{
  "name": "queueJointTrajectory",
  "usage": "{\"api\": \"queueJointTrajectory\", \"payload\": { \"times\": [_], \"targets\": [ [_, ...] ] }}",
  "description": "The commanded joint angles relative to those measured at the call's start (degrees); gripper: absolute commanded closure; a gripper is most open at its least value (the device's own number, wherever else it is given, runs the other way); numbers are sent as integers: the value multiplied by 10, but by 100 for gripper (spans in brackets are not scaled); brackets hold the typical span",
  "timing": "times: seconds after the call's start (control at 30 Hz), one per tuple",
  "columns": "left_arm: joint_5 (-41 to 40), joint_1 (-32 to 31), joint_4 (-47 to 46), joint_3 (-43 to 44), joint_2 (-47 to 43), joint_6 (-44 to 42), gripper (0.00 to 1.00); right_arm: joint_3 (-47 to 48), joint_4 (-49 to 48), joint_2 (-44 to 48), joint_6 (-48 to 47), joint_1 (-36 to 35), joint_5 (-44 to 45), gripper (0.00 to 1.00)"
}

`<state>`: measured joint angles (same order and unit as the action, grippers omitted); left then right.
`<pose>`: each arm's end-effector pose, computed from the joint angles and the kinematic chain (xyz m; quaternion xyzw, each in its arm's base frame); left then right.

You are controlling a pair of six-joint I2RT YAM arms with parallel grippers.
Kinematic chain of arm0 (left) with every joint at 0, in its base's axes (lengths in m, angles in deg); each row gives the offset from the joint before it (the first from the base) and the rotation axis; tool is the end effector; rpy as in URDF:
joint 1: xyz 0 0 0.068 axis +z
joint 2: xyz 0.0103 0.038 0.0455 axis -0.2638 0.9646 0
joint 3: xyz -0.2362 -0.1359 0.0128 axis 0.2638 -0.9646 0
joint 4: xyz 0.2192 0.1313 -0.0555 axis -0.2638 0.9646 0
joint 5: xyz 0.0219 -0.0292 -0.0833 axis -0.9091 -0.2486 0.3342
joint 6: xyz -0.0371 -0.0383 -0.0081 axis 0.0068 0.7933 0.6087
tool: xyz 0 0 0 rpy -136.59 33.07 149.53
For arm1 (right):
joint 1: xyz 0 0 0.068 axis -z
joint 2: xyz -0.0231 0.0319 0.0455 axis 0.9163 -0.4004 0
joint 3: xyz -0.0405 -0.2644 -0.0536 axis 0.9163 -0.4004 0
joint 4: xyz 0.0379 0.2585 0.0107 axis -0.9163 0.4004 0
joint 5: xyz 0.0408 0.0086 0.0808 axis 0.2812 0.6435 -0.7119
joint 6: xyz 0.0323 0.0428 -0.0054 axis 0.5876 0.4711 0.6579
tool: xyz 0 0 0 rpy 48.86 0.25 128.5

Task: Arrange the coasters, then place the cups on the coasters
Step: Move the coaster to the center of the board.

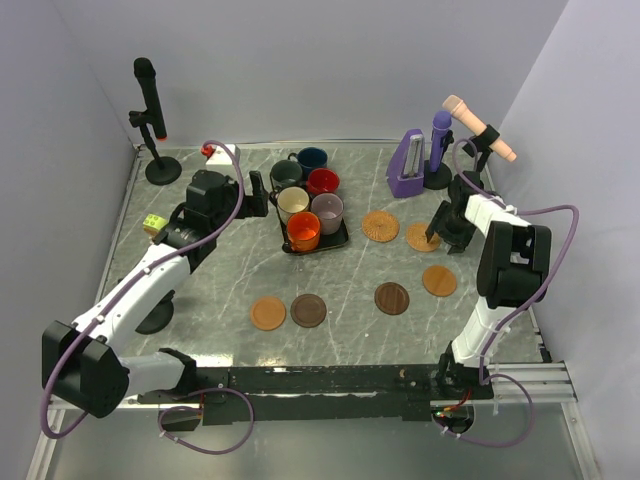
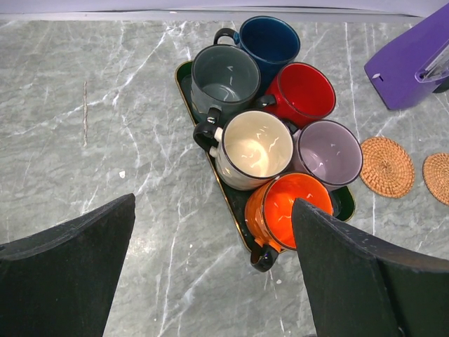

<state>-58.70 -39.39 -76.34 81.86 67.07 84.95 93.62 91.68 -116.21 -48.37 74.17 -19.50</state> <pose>0.2621 -0.1111 0.3360 0.0075 0.8098 -0.1435 0.5688 0.3576 -0.0494 0.1794 0.2565 0.9503 0.0140 0.1762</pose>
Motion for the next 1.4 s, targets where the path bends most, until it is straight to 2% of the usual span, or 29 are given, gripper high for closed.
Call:
{"api": "queueJointTrajectory", "payload": {
  "times": [0.0, 0.5, 0.77, 1.37],
  "targets": [
    [-7, -3, -18, 2, 0, -8, 3, 4, -16, -8, 19, 1, -28, 31],
    [-5, -3, -17, 3, 6, -8, 3, 0, -42, -41, 54, -1, -48, 42],
    [-6, -3, -17, 3, 7, -8, 3, 27, -51, -56, 79, -9, -40, 48],
    [-8, -3, -14, 6, 21, -10, 3, 104, -29, -112, 84, -35, -34, 52]
  ]
}}
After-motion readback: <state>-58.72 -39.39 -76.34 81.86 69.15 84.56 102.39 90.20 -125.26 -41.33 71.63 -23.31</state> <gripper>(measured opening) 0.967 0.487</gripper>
